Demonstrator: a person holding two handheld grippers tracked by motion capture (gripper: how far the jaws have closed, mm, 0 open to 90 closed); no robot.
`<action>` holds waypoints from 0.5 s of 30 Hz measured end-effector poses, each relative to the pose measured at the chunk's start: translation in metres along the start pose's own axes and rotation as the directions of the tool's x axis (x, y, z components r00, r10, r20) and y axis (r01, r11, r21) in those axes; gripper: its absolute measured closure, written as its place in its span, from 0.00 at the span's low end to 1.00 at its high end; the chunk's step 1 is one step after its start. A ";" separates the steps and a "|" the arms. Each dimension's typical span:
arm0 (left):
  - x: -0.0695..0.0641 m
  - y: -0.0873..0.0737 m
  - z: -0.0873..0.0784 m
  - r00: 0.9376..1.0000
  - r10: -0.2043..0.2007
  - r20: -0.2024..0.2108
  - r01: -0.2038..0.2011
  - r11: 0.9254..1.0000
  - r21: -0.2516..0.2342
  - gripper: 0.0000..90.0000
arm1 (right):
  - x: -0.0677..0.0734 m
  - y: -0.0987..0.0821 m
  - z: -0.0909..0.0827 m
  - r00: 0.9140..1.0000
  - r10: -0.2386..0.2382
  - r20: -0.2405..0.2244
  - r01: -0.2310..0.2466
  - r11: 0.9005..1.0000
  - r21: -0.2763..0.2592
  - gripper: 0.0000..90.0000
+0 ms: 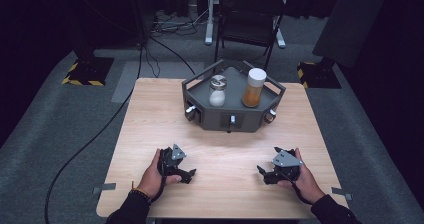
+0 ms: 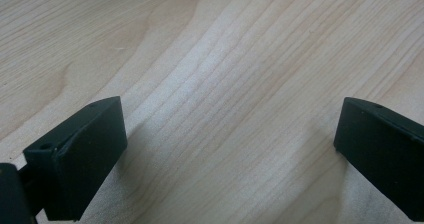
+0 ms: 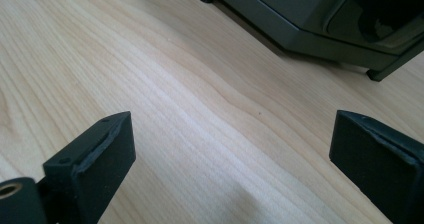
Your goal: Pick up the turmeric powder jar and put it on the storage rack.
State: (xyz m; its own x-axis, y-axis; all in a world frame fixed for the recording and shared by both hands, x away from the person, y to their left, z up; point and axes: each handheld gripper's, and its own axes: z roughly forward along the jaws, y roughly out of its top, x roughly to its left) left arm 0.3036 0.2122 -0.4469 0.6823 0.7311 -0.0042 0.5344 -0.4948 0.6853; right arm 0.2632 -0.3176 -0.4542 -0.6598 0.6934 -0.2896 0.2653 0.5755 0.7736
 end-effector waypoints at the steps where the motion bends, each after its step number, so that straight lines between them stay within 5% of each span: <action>1: 0.000 0.000 0.000 1.000 0.000 0.000 0.000 1.000 0.000 0.00 | -0.001 -0.001 -0.001 1.000 0.003 -0.002 -0.003 1.000 0.002 0.05; 15: 0.000 0.000 0.000 1.000 0.000 0.000 0.000 1.000 0.000 0.00 | -0.018 -0.007 -0.003 0.998 0.033 -0.045 -0.030 0.998 0.059 0.05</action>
State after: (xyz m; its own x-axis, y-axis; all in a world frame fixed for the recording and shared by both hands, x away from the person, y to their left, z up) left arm 0.3037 0.2123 -0.4469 0.6826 0.7308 -0.0044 0.5343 -0.4950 0.6852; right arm 0.2707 -0.3352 -0.4526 -0.6818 0.6916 -0.2383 0.3259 0.5788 0.7475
